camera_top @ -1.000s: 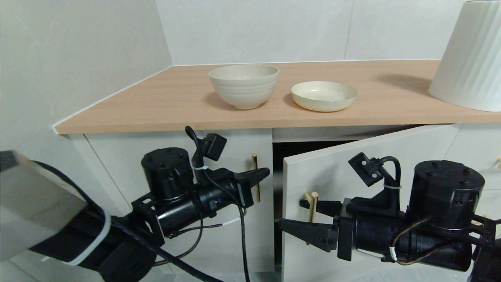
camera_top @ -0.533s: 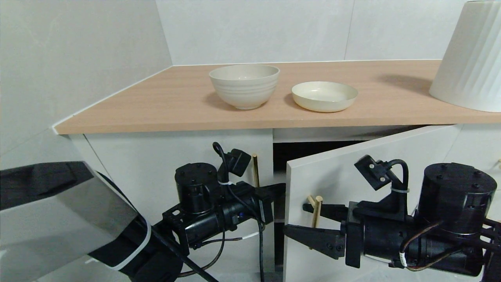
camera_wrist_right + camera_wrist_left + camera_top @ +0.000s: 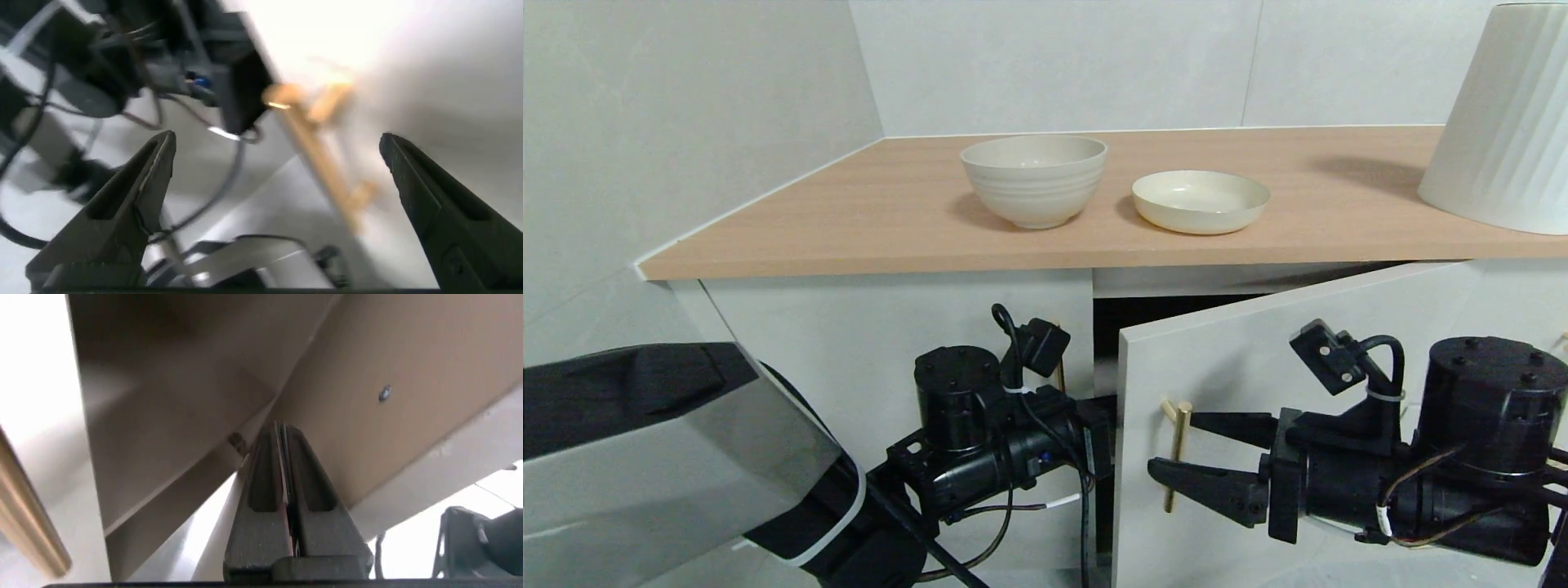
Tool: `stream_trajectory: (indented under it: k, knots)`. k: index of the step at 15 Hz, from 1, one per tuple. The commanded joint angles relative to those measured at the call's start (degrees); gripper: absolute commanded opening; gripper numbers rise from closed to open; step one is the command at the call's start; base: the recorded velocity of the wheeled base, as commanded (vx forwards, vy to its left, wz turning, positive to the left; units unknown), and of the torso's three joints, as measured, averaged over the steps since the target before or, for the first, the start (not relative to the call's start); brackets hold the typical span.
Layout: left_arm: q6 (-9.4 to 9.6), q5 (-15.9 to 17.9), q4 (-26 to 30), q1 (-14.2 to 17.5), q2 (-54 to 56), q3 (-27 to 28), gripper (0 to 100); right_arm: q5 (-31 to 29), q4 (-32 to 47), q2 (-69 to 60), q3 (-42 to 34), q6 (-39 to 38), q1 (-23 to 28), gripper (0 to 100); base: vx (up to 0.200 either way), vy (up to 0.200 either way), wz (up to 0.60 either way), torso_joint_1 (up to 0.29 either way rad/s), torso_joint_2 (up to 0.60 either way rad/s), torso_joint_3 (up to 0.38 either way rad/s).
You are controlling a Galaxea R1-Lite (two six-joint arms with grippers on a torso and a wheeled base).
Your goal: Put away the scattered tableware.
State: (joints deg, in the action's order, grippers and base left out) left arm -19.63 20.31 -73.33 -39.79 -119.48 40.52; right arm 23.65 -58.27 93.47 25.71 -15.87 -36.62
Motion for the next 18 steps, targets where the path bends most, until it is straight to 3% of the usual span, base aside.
stream_trajectory:
  k: [1, 8, 18]
  knots:
    - [-0.06, 0.17, 0.73, -0.2, 0.48, 1.67, 0, -0.27, 1.14, -3.03, -0.4, 0.67, 2.26, 100, 0.0, 0.0, 0.0, 0.0, 0.0, 0.0]
    - [-0.15, 0.26, 5.39, -1.43, 3.64, 2.02, 0, -8.36, 27.25, -20.6, -0.57, 5.24, 0.67, 100, 0.0, 0.0, 0.0, 0.0, 0.0, 0.0]
    - [-0.24, 0.34, 11.01, -4.33, 4.17, 3.78, 0, -8.18, 34.45, -25.88, -0.22, 5.15, -0.29, 100, -0.02, 0.0, 0.0, 0.0, 0.0, 0.0]
